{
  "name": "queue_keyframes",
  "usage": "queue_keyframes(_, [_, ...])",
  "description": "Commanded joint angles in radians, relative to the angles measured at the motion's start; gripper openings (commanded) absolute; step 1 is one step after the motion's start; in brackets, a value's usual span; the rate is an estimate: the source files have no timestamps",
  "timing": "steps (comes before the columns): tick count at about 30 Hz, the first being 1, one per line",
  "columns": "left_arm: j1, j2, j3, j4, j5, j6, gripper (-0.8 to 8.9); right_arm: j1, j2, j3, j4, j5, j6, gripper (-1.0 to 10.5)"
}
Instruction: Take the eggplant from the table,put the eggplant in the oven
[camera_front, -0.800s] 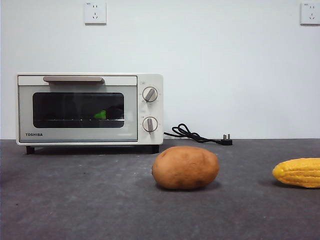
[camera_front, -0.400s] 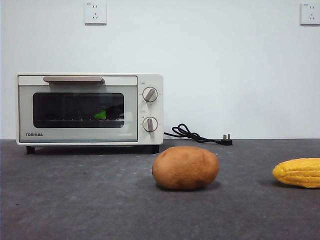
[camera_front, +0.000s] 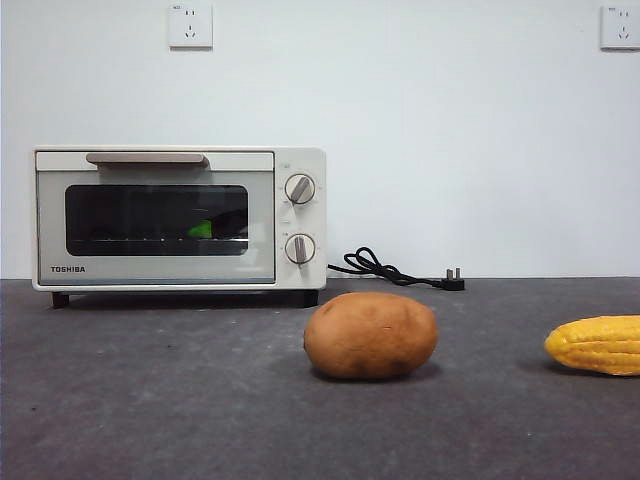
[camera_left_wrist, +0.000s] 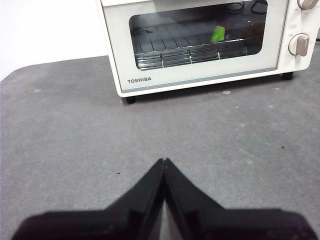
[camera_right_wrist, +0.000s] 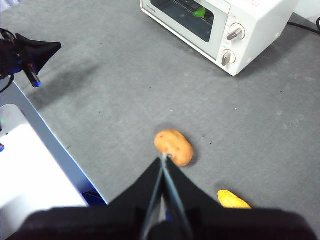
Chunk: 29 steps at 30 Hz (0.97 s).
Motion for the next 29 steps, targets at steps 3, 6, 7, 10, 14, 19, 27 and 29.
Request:
queue_keyframes(3, [-0.002, 0.001, -0.010, 0.012, -0.001, -0.019, -0.04, 0.002, 0.001, -0.003, -0.023, 0.001, -0.004, 0.0])
queue_keyframes(6, [-0.002, 0.005, -0.010, 0.012, 0.000, -0.019, -0.04, 0.002, 0.001, -0.003, -0.023, 0.001, -0.004, 0.0])
queue_keyframes(7, [-0.002, 0.006, -0.010, 0.012, 0.000, -0.019, -0.04, 0.002, 0.001, -0.003, -0.023, 0.001, -0.004, 0.0])
queue_keyframes(10, [-0.002, 0.008, -0.010, 0.012, 0.000, -0.019, -0.04, 0.002, 0.001, -0.003, -0.023, 0.001, -0.004, 0.0])
queue_keyframes(14, [-0.002, 0.010, -0.010, 0.012, 0.000, -0.019, -0.04, 0.002, 0.001, -0.003, -0.023, 0.001, -0.004, 0.0])
queue_keyframes(19, [-0.002, 0.010, -0.010, 0.012, 0.000, -0.019, -0.04, 0.002, 0.001, -0.003, -0.023, 0.004, -0.004, 0.0])
queue_keyframes(27, [-0.002, 0.010, -0.010, 0.012, 0.000, -0.019, -0.04, -0.093, -0.055, -0.003, -0.012, 0.086, -0.082, 0.0])
queue_keyframes(29, [-0.002, 0.010, -0.010, 0.012, 0.000, -0.019, -0.04, -0.167, -0.095, -0.004, 0.042, 0.044, -0.078, 0.0])
